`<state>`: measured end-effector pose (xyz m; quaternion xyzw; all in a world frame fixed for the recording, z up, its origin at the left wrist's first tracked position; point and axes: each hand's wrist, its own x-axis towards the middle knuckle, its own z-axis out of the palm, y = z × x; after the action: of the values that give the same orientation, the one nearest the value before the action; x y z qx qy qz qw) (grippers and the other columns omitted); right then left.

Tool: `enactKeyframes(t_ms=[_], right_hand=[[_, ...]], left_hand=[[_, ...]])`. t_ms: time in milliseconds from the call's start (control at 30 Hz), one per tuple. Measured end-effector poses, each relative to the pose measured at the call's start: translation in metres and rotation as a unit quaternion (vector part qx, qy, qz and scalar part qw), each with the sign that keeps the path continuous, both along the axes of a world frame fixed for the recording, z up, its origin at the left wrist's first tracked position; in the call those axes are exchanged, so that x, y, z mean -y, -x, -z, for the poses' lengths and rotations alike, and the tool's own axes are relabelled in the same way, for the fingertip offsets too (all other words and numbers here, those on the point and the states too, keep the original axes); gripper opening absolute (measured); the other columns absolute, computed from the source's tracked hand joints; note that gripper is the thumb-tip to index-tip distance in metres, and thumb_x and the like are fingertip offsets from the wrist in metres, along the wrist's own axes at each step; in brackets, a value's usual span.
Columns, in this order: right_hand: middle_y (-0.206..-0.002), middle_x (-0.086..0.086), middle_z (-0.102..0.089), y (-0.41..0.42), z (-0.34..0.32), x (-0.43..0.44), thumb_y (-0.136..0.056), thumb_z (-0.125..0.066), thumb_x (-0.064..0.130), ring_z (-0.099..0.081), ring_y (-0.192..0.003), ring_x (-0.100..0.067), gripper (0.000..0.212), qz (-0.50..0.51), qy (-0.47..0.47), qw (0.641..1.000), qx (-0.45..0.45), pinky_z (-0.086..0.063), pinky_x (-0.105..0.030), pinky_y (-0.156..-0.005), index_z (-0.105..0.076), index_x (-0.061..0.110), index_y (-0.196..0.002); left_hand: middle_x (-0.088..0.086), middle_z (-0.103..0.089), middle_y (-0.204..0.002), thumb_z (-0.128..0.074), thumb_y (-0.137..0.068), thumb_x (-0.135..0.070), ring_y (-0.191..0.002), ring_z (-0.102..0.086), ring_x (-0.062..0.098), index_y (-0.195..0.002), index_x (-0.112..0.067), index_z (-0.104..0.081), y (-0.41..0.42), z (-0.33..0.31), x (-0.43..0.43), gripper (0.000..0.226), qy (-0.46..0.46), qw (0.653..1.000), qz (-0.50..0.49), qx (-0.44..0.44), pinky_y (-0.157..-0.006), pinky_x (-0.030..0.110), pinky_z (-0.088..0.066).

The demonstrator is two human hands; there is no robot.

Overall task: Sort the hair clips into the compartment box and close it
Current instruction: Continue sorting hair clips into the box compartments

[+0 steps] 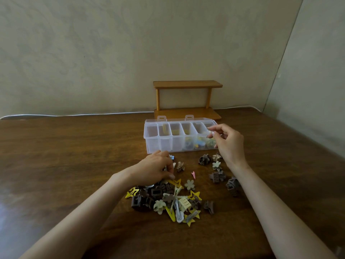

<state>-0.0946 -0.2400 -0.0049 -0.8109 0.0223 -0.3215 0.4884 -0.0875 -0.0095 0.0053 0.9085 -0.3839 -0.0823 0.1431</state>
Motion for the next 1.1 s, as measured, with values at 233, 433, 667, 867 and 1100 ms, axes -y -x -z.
enactKeyframes(t_ms=[233, 433, 667, 867, 1100], right_hand=[[-0.091, -0.001, -0.067, 0.0025, -0.0017, -0.0028, -0.09, -0.054, 0.002, -0.065, -0.079, -0.006, 0.018, -0.025, 0.013, 1.0, -0.004, -0.048, -0.017, -0.06, -0.068, 0.011, -0.097], [-0.09, -0.001, -0.067, 0.0042, -0.0025, -0.0053, -0.09, -0.053, 0.001, -0.065, -0.081, -0.007, 0.02, -0.04, 0.026, 0.999, -0.02, -0.046, -0.017, -0.062, -0.067, 0.013, -0.097], [-0.093, -0.003, -0.067, 0.0046, -0.0037, -0.0062, -0.09, -0.053, 0.001, -0.064, -0.077, -0.004, 0.019, -0.036, 0.027, 0.999, -0.019, -0.045, -0.015, -0.058, -0.068, 0.012, -0.097], [-0.087, -0.002, -0.068, 0.0056, -0.0043, -0.0052, -0.09, -0.054, 0.001, -0.065, -0.077, -0.006, 0.02, -0.038, 0.03, 0.999, -0.011, -0.046, -0.017, -0.06, -0.068, 0.013, -0.096], [-0.086, 0.0, -0.067, 0.006, -0.0051, -0.0058, -0.09, -0.054, 0.001, -0.066, -0.078, -0.007, 0.019, -0.039, 0.026, 0.999, -0.008, -0.046, -0.016, -0.059, -0.068, 0.012, -0.095]], left_hand=[[-0.01, -0.041, -0.105, -0.065, -0.082, -0.034, -0.1, -0.034, 0.004, -0.093, -0.028, -0.062, 0.0018, -0.0066, -0.0058, 0.014, -0.003, 1.0, 0.022, -0.008, -0.085, 0.021, -0.031], [-0.01, -0.039, -0.107, -0.065, -0.082, -0.034, -0.103, -0.033, 0.005, -0.091, -0.029, -0.063, 0.0032, -0.0069, -0.0052, 0.01, -0.022, 0.999, 0.029, 0.012, -0.092, 0.025, -0.035], [-0.008, -0.045, -0.106, -0.059, -0.088, -0.031, -0.099, -0.041, 0.007, -0.094, -0.023, -0.057, 0.0049, -0.0063, -0.0031, 0.011, 0.028, 0.999, 0.021, 0.022, -0.088, 0.022, -0.039], [-0.009, -0.058, -0.09, -0.053, -0.092, -0.024, -0.085, -0.056, 0.009, -0.093, -0.021, -0.051, 0.0073, -0.0061, 0.0003, 0.003, 0.149, 0.989, -0.018, -0.002, -0.072, 0.018, -0.046], [-0.01, -0.061, -0.086, -0.064, -0.083, -0.029, -0.079, -0.055, 0.005, -0.088, -0.023, -0.056, 0.0055, -0.0064, 0.0, 0.011, 0.168, 0.985, -0.019, 0.019, -0.071, 0.022, -0.048]])
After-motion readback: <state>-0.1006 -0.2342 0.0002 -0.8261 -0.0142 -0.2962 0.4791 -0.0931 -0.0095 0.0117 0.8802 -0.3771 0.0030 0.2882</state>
